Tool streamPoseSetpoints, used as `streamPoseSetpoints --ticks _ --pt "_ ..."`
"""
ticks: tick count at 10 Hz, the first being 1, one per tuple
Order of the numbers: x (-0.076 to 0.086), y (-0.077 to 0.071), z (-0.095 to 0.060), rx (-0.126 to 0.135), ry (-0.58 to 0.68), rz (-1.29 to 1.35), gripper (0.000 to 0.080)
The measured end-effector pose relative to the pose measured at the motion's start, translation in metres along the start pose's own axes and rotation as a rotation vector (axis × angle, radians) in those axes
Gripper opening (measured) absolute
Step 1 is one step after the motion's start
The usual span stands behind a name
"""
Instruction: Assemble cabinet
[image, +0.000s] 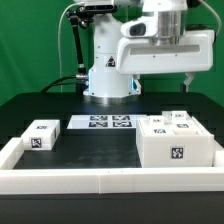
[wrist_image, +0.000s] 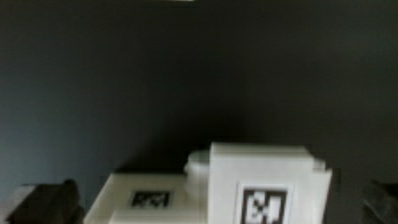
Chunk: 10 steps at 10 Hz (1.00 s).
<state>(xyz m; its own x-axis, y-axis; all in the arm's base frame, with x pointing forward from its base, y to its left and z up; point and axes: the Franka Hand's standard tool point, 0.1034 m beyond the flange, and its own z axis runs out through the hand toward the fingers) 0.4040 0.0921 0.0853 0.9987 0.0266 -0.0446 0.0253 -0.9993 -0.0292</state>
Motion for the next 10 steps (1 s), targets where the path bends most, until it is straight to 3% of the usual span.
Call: streamPoseSetpoints --ticks 5,10 --pt "-0.007 0.003 0.037 -0.010 0.014 0.001 0.0796" --pt "0.008 0.007 0.065 -0.017 0.029 0.014 0.0796"
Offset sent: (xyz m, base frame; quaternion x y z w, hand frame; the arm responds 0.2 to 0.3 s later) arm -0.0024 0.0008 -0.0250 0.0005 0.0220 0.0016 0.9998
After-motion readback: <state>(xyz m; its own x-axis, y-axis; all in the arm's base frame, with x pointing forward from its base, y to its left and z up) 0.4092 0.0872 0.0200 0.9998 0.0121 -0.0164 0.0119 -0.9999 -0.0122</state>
